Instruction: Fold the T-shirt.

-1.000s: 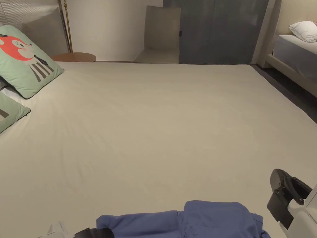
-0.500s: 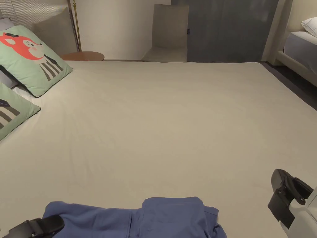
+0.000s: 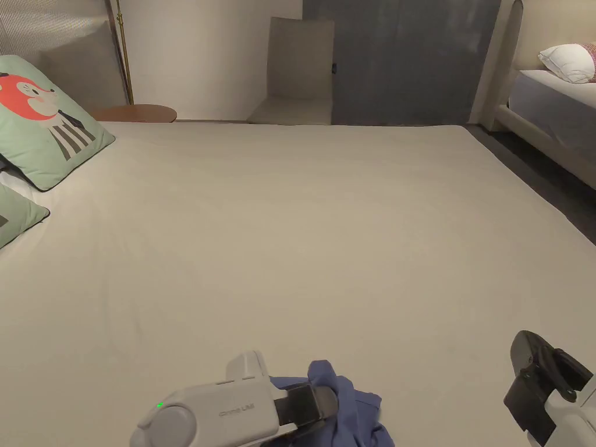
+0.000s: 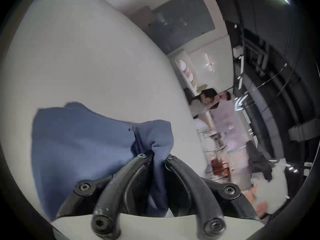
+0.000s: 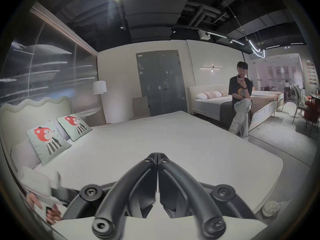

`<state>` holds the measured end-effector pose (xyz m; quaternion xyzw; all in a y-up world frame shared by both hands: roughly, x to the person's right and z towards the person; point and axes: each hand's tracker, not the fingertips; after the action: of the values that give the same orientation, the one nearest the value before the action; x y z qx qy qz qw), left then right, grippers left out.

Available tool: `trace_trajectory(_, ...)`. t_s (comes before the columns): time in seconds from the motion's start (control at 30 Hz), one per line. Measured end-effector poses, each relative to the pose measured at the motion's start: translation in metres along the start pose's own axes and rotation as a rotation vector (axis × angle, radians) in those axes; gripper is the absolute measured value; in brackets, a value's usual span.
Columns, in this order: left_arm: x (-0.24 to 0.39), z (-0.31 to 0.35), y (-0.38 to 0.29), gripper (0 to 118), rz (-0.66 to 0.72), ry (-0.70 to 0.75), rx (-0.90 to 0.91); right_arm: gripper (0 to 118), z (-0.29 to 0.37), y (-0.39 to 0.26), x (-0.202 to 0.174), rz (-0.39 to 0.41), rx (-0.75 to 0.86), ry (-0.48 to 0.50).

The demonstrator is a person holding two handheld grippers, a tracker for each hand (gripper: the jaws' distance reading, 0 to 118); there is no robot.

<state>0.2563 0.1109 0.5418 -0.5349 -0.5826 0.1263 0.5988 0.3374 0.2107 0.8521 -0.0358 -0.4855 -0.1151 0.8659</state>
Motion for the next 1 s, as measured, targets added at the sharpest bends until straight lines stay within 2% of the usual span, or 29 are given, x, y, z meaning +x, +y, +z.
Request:
trace_trajectory(0.1,0.005,-0.036,-0.019,7,-0.066,0.127,-0.019,1,0.004,0.002,0.008,-0.007,0.01,-0.018)
trace_trajectory(0.17,0.003,-0.046,-0.028,18,-0.074,0.137,-0.021,1,0.006,0.003,0.012,-0.009,0.014,-0.025)
trace_trajectory(0.2,0.004,-0.046,-0.031,27,-0.059,0.125,-0.011,1,0.007,0.003,0.014,-0.012,0.016,-0.03)
trace_trajectory(0.33,0.008,-0.016,-0.018,112,0.038,-0.06,0.025,1,0.008,0.002,0.017,-0.022,0.014,-0.037)
trace_trajectory(0.4,0.014,0.01,-0.014,110,0.014,-0.099,0.147,1,0.007,0.0,0.018,-0.027,0.012,-0.038)
trace_trajectory(0.47,0.019,0.032,-0.012,110,-0.086,-0.055,0.28,1,0.006,-0.001,0.018,-0.035,0.009,-0.036)
trace_trajectory(0.53,0.022,0.039,-0.012,109,-0.193,0.055,0.328,1,0.004,-0.003,0.018,-0.041,0.007,-0.033)
trace_trajectory(0.57,0.022,0.038,-0.015,105,-0.268,0.136,0.33,1,0.004,-0.003,0.017,-0.041,0.005,-0.031)
trace_trajectory(0.6,0.024,0.034,-0.02,89,-0.346,0.225,0.341,1,0.004,-0.004,0.016,-0.042,0.004,-0.026)
trace_trajectory(0.63,0.026,0.027,-0.025,46,-0.417,0.316,0.337,1,0.003,-0.005,0.015,-0.043,0.002,-0.023)
trace_trajectory(0.67,0.027,0.015,-0.032,9,-0.488,0.419,0.307,1,0.003,-0.005,0.014,-0.044,0.001,-0.02)
trace_trajectory(0.7,0.028,0.005,-0.041,1,-0.528,0.479,0.275,1,0.003,-0.006,0.014,-0.044,-0.001,-0.016)
trace_trajectory(0.8,0.028,-0.02,-0.066,1,-0.612,0.451,0.19,1,0.004,-0.007,0.013,-0.045,-0.002,-0.013)
trace_trajectory(1.0,0.048,-0.067,-0.116,1,-0.823,0.4,0.15,1,0.007,-0.006,0.02,-0.038,-0.006,-0.029)
